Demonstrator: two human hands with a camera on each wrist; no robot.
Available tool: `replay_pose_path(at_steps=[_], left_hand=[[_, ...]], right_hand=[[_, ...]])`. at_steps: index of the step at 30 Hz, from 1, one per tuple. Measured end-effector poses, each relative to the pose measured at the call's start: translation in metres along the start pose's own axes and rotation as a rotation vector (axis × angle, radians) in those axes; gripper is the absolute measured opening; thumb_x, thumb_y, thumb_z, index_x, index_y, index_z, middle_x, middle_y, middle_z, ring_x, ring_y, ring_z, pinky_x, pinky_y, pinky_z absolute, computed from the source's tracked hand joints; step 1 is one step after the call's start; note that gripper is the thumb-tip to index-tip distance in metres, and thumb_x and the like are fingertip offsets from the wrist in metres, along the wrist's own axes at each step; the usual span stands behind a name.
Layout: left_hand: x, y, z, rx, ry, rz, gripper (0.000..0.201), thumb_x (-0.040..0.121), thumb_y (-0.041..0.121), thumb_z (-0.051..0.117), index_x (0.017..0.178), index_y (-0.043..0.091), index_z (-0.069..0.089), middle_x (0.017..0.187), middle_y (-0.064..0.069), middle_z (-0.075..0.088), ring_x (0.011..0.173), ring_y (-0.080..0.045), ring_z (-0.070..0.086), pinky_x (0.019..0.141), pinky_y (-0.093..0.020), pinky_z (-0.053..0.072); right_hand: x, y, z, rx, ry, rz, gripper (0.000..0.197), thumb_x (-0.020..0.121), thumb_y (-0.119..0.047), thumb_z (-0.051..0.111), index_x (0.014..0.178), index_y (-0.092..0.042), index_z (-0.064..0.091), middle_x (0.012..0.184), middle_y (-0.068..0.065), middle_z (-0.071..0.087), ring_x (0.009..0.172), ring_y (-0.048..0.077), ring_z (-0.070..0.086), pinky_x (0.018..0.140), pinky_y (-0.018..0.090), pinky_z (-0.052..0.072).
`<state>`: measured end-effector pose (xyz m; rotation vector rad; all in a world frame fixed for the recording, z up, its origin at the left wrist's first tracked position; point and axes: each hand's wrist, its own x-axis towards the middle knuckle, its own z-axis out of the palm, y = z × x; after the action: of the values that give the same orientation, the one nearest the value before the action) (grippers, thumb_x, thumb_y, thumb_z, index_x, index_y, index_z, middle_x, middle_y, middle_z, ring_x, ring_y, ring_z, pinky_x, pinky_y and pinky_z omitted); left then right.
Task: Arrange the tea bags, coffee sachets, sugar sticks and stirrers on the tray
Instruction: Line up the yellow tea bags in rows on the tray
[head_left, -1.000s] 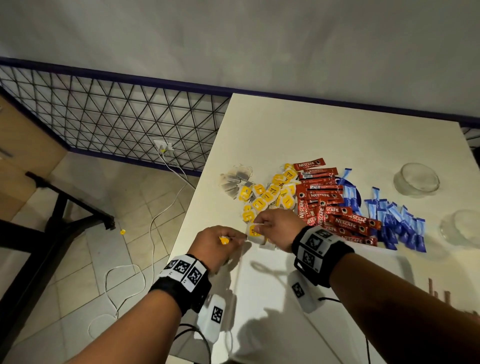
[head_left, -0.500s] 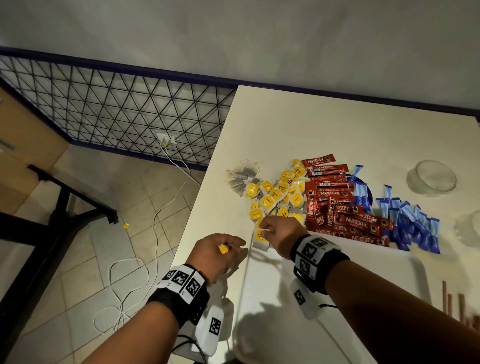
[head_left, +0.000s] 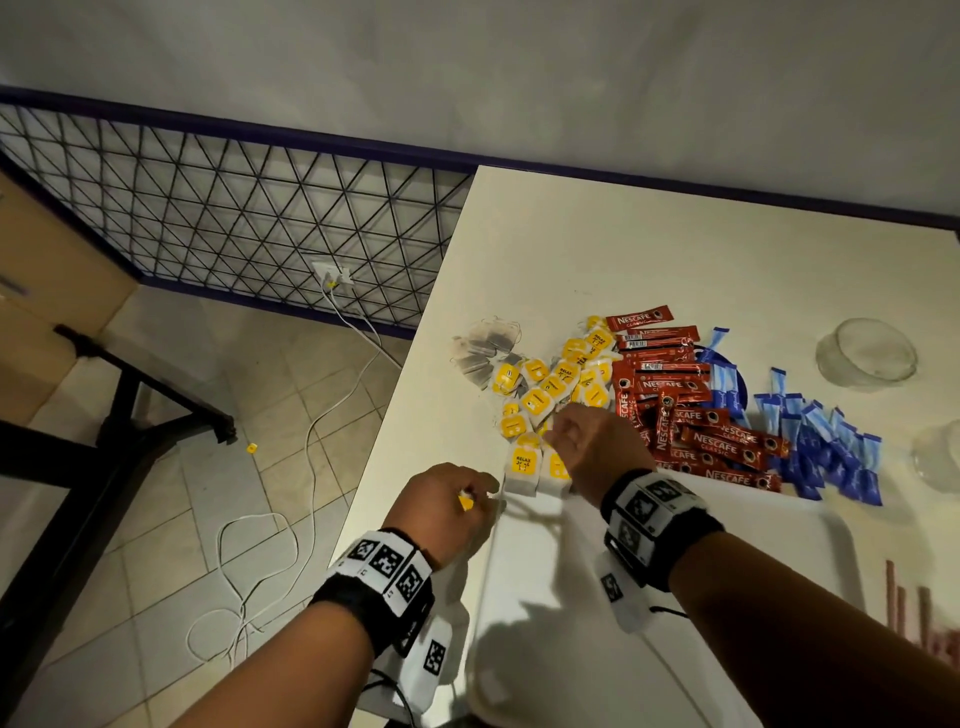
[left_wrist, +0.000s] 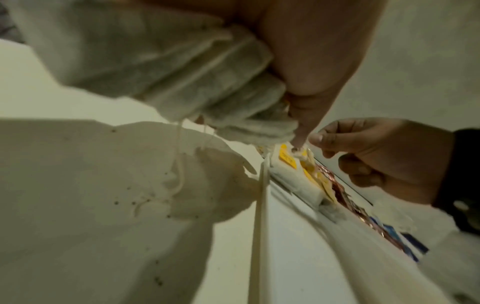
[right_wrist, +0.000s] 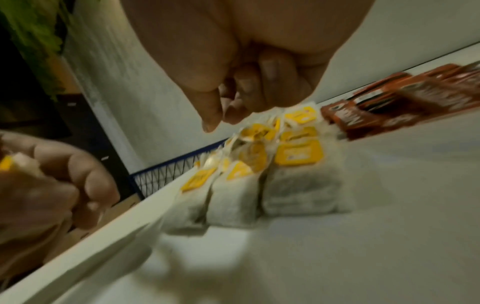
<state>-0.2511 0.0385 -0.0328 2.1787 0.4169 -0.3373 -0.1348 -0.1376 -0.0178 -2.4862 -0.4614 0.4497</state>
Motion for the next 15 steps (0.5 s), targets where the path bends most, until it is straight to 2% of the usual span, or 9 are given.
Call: replay_pose_path(at_steps=[2,5,7,9,12,15], left_hand=[[0.007,0.008,0.003,0.169,-0.007,0.108,0.023,0.082,0.031,0.056,0.099,0.034,0.071,0.101,0.006,0.064,0.096,-0.016,0.061,0.085,-0.027,0.047],[0.016,0.025,0.009,0.403,-0.062,0.225,0.032,0.091,0.030,0.051,0.121,0.034,0.062,0.112,0.005,0.054,0.102,-0.019,0.057,0.084,-0.029,0.048],[0.023,0.032,0.013,0.560,-0.089,0.291,0.031,0.093,0.035,0.046,0.122,0.035,0.057,0.115,0.003,0.049,0.103,-0.024,0.057,0.080,-0.033,0.051],[0.029,0.038,0.017,0.680,-0.103,0.294,0.029,0.094,0.038,0.045,0.121,0.033,0.055,0.114,0.000,0.048,0.099,-0.028,0.059,0.073,-0.032,0.050],[0.034,0.042,0.019,0.750,-0.120,0.274,0.027,0.095,0.039,0.047,0.118,0.027,0.056,0.112,-0.004,0.046,0.094,-0.032,0.059,0.070,-0.033,0.049],[0.037,0.042,0.019,0.753,-0.130,0.249,0.025,0.094,0.037,0.051,0.116,0.027,0.056,0.111,-0.003,0.045,0.091,-0.030,0.059,0.068,-0.033,0.048]], right_hand=[[-0.009,0.007,-0.010,-0.090,-0.070,-0.015,0.014,0.092,-0.027,0.058,0.095,-0.018,0.068,0.095,-0.001,0.065,0.086,0.016,0.061,0.072,0.024,0.044],[-0.020,0.018,-0.005,-0.239,-0.170,-0.063,0.021,0.092,-0.032,0.058,0.110,-0.029,0.068,0.119,-0.005,0.060,0.106,0.015,0.059,0.088,0.028,0.048],[-0.021,0.023,0.004,-0.275,-0.194,-0.079,0.025,0.092,-0.038,0.058,0.115,-0.035,0.065,0.124,-0.008,0.056,0.110,0.014,0.058,0.092,0.029,0.047],[-0.020,0.023,0.009,-0.324,-0.215,-0.103,0.029,0.092,-0.040,0.057,0.120,-0.035,0.063,0.124,-0.007,0.054,0.112,0.016,0.057,0.093,0.029,0.047],[-0.018,0.023,0.012,-0.386,-0.226,-0.178,0.032,0.094,-0.037,0.055,0.123,-0.027,0.062,0.120,-0.002,0.054,0.109,0.020,0.057,0.091,0.029,0.047],[-0.014,0.026,0.016,-0.403,-0.257,-0.212,0.025,0.096,-0.025,0.052,0.118,-0.018,0.064,0.115,0.001,0.056,0.105,0.021,0.058,0.090,0.032,0.048]])
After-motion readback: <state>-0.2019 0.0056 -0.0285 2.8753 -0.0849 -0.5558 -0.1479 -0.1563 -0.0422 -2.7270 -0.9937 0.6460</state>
